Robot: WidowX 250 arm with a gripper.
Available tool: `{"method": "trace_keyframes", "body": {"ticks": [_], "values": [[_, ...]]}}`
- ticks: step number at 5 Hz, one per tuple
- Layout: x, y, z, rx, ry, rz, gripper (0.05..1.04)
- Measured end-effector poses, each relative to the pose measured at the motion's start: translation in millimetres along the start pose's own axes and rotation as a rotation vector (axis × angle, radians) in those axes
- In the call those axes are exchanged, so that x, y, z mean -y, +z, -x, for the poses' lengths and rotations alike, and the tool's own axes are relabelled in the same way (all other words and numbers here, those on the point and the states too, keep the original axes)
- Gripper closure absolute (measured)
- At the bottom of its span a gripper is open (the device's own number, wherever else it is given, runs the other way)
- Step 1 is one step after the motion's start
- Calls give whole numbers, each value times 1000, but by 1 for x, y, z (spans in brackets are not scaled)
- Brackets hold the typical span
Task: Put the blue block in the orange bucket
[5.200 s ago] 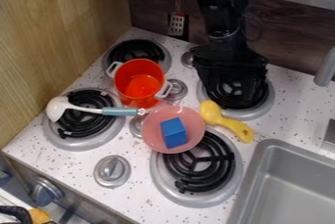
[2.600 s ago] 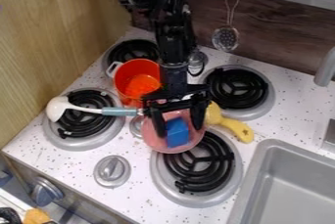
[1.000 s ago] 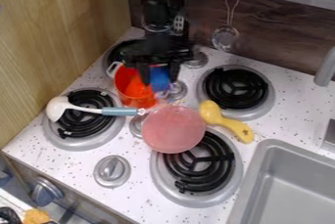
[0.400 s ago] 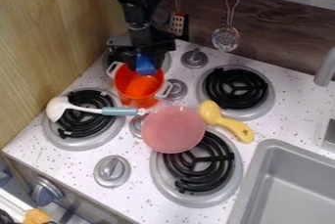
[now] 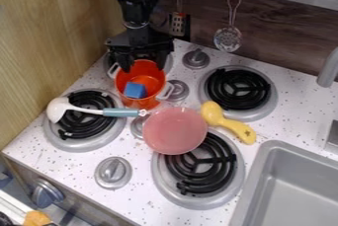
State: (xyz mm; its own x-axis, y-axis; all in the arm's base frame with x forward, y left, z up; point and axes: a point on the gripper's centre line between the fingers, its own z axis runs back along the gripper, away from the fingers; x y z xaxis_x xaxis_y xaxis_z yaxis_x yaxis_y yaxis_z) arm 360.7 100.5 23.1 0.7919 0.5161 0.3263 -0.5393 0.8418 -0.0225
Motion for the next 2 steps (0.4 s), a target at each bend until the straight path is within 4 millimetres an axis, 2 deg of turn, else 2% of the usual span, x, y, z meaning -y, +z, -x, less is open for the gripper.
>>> {"method": "trace_keyframes", "body": {"ticks": [1,2], "values": [[0,3,4,-6,-1,-24,83],[7,21,11,-18,-25,-25,83]]}}
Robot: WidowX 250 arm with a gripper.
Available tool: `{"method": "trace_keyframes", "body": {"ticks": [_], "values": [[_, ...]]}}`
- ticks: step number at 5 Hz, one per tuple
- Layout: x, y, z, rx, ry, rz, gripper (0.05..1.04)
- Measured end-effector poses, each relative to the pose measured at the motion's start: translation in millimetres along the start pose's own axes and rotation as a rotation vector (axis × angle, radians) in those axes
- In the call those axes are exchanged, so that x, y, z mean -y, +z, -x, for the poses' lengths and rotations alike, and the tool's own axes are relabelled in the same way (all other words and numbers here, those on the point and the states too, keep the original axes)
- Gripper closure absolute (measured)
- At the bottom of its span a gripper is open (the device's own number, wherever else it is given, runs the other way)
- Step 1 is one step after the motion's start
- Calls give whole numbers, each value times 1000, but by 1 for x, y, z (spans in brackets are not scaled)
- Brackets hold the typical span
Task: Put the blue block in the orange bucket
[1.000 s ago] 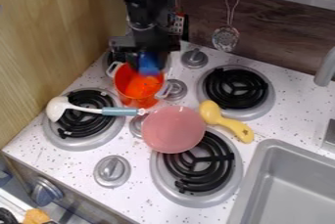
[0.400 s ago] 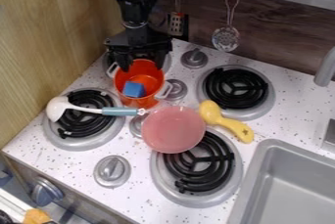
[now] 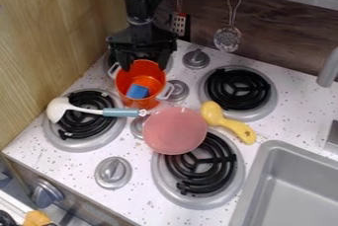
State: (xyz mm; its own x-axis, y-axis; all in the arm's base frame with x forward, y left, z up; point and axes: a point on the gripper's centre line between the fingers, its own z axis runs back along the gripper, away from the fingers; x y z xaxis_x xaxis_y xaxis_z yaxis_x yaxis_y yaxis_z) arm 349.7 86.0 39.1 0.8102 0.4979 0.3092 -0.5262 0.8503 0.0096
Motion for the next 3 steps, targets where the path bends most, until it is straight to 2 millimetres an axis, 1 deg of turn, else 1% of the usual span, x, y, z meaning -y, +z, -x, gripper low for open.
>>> {"method": "trace_keyframes", "body": {"ticks": [1,2,3], "values": [[7,13,19,-32,-31,62,83],[19,27,39,-39,-94,90,83],[30,35,53,-74,-226,106,83]]}}
